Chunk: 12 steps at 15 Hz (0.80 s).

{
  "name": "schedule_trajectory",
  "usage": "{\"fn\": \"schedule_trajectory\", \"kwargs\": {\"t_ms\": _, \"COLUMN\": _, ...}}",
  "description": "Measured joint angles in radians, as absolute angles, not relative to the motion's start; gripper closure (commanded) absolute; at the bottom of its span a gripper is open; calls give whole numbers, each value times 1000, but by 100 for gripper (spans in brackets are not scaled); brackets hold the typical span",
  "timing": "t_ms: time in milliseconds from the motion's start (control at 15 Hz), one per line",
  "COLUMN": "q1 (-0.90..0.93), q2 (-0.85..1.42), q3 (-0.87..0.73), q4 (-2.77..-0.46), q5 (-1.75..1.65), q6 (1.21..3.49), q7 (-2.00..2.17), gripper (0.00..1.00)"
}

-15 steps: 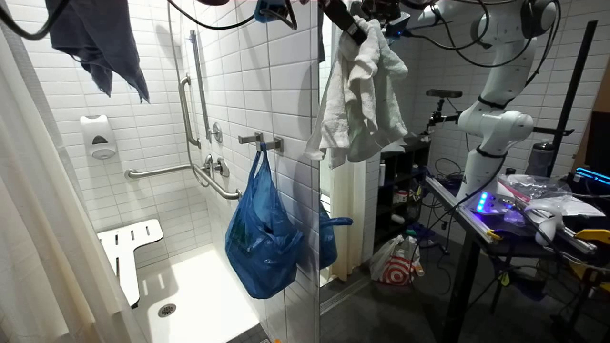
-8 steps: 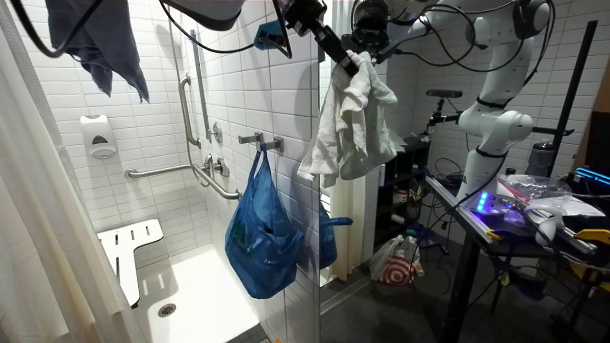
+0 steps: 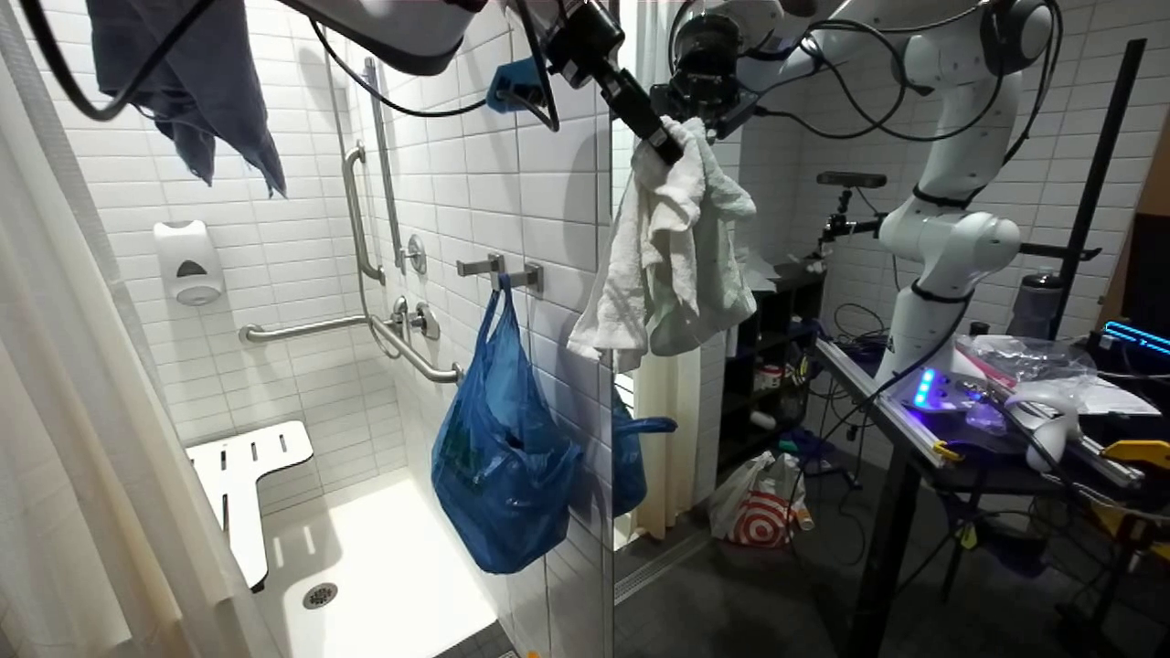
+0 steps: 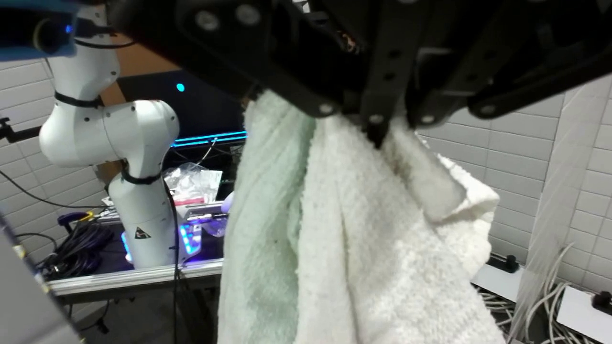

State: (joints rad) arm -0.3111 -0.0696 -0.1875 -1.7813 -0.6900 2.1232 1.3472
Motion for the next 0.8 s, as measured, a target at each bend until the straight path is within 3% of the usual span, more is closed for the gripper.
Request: {"fn": "schedule_trajectory", "kwargs": {"t_ms": 800, "q1": -338, "q2": -245, "q3": -215, "q4": -1893, "q5": -813, "q6": 2435, "q7": 1602, "gripper": 99}}
